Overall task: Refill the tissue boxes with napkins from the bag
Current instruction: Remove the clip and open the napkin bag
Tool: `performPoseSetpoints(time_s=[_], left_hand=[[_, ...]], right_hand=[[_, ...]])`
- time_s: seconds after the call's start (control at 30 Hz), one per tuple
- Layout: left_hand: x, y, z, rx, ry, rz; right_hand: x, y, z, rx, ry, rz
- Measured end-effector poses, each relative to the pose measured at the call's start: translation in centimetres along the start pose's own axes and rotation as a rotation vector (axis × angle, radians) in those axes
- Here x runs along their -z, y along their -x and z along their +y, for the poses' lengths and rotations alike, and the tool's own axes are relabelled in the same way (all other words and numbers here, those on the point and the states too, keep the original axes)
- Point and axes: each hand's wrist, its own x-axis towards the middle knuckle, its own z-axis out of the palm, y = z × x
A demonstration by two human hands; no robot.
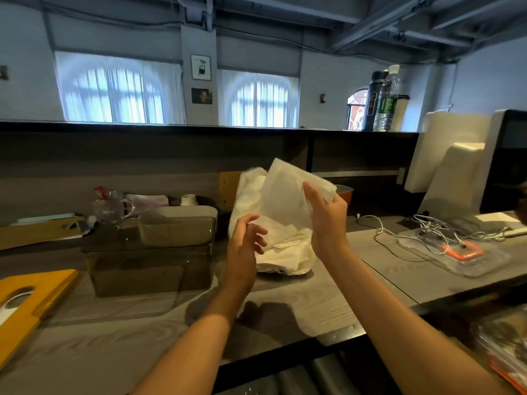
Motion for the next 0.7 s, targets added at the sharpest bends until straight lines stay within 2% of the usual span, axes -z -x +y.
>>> performPoseSetpoints(time_s=[0.13, 0.23, 0.33, 0.43, 0.53, 0.63, 0.7], left_hand=[[-0.1, -0.8, 0.2, 0.152, 0.331, -0.153], [0.2, -1.0, 0.0, 0.174, 0.424, -0.185], [0.2, -1.0, 0.0, 0.262, 0.397, -0.066], [0.2, -1.5, -0.3, 0.317, 0.262, 0.108], [0.9, -2.2, -0.9, 0.374, 0.321, 0.214], [1.6, -2.4, -0.5, 0.432, 0.493, 0.148], [1.7, -2.2, 0.4, 0.446, 0.601, 0.08]], right_hand=[[-2.0, -1.4, -0.7, -0.16, -0.203, -0.093], [-3.5, -1.4, 2.4, -0.378, 0.011, -0.127], [-4.2, -0.6, 5.4, -0.469, 0.177, -0.102], [-4.4, 1.0, 6.8, -0.397, 0.255, -0.163], [-3.6, 2.1, 7.6, -0.185, 0.414, -0.177], [-2.4, 1.4, 7.8, 0.077, 0.423, -0.191], [-1.9, 0.9, 7.7, 0.1, 0.307, -0.105]])
